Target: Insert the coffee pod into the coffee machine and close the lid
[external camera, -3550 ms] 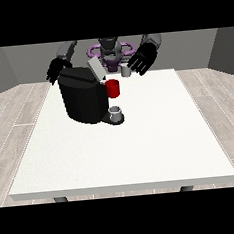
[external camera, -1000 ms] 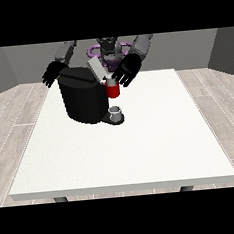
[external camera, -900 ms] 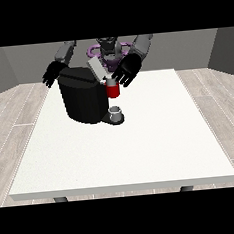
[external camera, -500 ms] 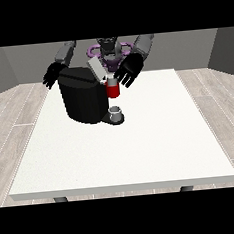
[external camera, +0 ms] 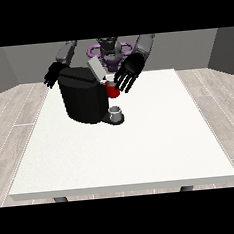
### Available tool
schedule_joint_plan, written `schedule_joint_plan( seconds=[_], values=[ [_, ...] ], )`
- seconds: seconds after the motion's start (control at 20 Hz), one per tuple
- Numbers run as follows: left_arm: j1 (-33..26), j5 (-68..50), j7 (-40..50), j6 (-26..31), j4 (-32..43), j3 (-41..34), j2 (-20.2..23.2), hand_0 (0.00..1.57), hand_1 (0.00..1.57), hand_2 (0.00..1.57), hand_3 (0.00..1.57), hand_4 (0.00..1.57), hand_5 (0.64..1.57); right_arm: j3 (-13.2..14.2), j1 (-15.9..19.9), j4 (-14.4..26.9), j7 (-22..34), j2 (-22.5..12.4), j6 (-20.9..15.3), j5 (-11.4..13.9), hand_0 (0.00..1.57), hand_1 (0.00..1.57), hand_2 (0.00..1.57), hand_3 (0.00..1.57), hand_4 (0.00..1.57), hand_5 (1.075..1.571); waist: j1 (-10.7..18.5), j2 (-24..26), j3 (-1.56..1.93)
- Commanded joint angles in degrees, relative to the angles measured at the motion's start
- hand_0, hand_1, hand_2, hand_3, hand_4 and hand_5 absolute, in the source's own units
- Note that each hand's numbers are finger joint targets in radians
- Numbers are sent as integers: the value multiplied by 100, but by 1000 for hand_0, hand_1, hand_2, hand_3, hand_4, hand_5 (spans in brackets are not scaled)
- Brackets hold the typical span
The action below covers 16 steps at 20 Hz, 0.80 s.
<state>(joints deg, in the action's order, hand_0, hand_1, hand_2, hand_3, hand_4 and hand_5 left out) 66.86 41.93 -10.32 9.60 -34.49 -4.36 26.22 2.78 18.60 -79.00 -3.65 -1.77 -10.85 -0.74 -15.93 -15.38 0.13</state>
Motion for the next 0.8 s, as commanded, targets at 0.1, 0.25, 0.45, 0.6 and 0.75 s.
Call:
schedule_joint_plan(
  seconds=[0.1, 0.25, 0.45, 0.6, 0.75],
  values=[
    [-3, 187, 73, 205, 25, 179, -104, 0, 0, 0, 0, 0, 1571, 64, 84, 105, -17, 49, -152, 24, 0, 0, 0, 0, 376, 1571, 89, 90, -11],
    [-91, 198, -32, 141, -5, 181, -167, 0, 0, 0, 0, 0, 1571, -279, -171, 71, -50, 167, -398, 185, 0, 0, 0, 0, 416, 1571, 179, 212, -12],
    [-254, 186, 161, 308, -9, 151, -193, 0, 0, 0, 0, 0, 1571, 181, -234, 114, 165, -220, 329, -343, 0, 0, 0, 0, 381, 1571, 137, 572, -11],
    [-495, 130, -7, 244, -2, 53, -142, 0, 0, 0, 0, 0, 1571, -25, -573, -125, 21, 27, 170, -228, 0, 0, 0, 0, 405, 1571, 144, 740, -13],
    [-593, 165, 35, 266, -289, 163, -339, 0, 0, 0, 0, 0, 1571, 281, -574, 331, -364, -78, 166, -316, 0, 0, 0, 0, 434, 1571, 515, 864, -11]
  ],
)
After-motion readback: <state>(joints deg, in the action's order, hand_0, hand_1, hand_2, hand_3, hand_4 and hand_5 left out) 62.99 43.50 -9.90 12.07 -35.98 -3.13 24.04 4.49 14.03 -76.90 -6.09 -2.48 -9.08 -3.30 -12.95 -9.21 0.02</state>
